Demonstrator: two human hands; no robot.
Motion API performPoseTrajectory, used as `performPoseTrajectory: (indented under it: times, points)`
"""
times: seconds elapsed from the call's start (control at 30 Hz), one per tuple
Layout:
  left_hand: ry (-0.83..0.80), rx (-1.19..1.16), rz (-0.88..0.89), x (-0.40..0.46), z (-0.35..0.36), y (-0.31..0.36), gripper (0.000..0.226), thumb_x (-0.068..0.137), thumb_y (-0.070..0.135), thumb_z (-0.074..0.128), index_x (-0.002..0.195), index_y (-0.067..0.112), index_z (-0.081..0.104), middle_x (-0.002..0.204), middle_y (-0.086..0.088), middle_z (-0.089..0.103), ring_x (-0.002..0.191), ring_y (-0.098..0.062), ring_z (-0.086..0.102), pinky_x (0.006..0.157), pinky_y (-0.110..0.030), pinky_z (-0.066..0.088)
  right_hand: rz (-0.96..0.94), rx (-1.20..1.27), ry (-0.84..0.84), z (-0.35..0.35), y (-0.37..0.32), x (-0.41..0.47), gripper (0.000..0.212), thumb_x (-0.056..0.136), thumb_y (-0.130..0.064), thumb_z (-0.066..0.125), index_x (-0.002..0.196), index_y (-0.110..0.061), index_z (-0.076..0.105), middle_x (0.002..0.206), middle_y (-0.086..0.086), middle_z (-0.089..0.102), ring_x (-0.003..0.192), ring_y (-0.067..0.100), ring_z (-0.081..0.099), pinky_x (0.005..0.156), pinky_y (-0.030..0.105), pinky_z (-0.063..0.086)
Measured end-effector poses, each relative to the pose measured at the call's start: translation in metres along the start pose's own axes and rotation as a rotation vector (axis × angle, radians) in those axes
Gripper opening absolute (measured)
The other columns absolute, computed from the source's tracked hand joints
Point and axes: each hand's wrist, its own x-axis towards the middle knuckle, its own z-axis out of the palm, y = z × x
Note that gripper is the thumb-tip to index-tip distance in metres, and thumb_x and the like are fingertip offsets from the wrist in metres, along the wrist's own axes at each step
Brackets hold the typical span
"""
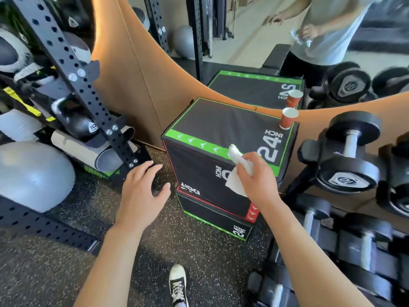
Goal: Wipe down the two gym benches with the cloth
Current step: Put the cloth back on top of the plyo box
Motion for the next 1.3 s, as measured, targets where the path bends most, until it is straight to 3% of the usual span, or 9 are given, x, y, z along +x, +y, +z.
performPoseTrajectory:
  times: [0.13, 0.3, 0.57, 0.83, 1.3]
  points:
    - [-0.020, -0.047, 0.072, 0.057, 0.008, -0.035, 0.053, 0.097, 0.037, 0.067, 0.147, 0.022, 0.057, 0.157, 0.002, 0.046, 0.146, -0.024, 0.036, 0.122, -0.049, 0.035, 0.032, -0.038, 0.087, 0.027, -0.019, 0.031, 0.010, 0.094, -0.047, 0.053, 0.101, -0.040, 0.050, 0.089, -0.015, 0.060, 0.073, 0.003, 0.058, 0.056, 0.029, 0.038]
    - [-0.001, -0.108, 0.107, 0.134, 0.001, -0.087, 0.052, 0.097, 0.040, 0.067, 0.145, 0.024, 0.056, 0.155, 0.004, 0.047, 0.144, -0.023, 0.036, 0.120, -0.050, 0.038, 0.053, -0.104, 0.121, 0.069, -0.057, 0.073, 0.009, 0.094, -0.044, 0.055, 0.101, -0.039, 0.051, 0.090, -0.012, 0.061, 0.073, 0.010, 0.061, 0.062, 0.038, 0.053]
    - [-0.074, -0.178, 0.196, 0.211, 0.010, -0.120, 0.051, 0.096, 0.037, 0.068, 0.144, 0.021, 0.059, 0.153, 0.002, 0.049, 0.143, -0.023, 0.039, 0.121, -0.050, 0.036, 0.135, -0.173, 0.187, 0.108, -0.076, 0.104, 0.012, 0.093, -0.041, 0.058, 0.102, -0.038, 0.051, 0.096, -0.011, 0.063, 0.080, 0.013, 0.060, 0.063, 0.033, 0.044]
    - [-0.145, -0.220, 0.261, 0.256, 0.044, -0.109, 0.052, 0.096, 0.032, 0.071, 0.144, 0.016, 0.060, 0.152, 0.000, 0.051, 0.144, -0.023, 0.039, 0.122, -0.048, 0.034, 0.183, -0.221, 0.202, 0.119, -0.057, 0.142, 0.013, 0.093, -0.042, 0.058, 0.101, -0.039, 0.049, 0.095, -0.013, 0.062, 0.076, 0.013, 0.060, 0.064, 0.035, 0.049]
    - [-0.275, -0.060, 0.330, 0.346, 0.130, -0.033, 0.054, 0.093, 0.036, 0.073, 0.143, 0.019, 0.061, 0.151, -0.001, 0.052, 0.142, -0.026, 0.044, 0.119, -0.051, 0.037, 0.204, -0.211, 0.111, 0.116, 0.028, 0.248, 0.013, 0.096, -0.037, 0.056, 0.106, -0.036, 0.049, 0.110, -0.018, 0.058, 0.078, 0.016, 0.056, 0.066, 0.031, 0.038]
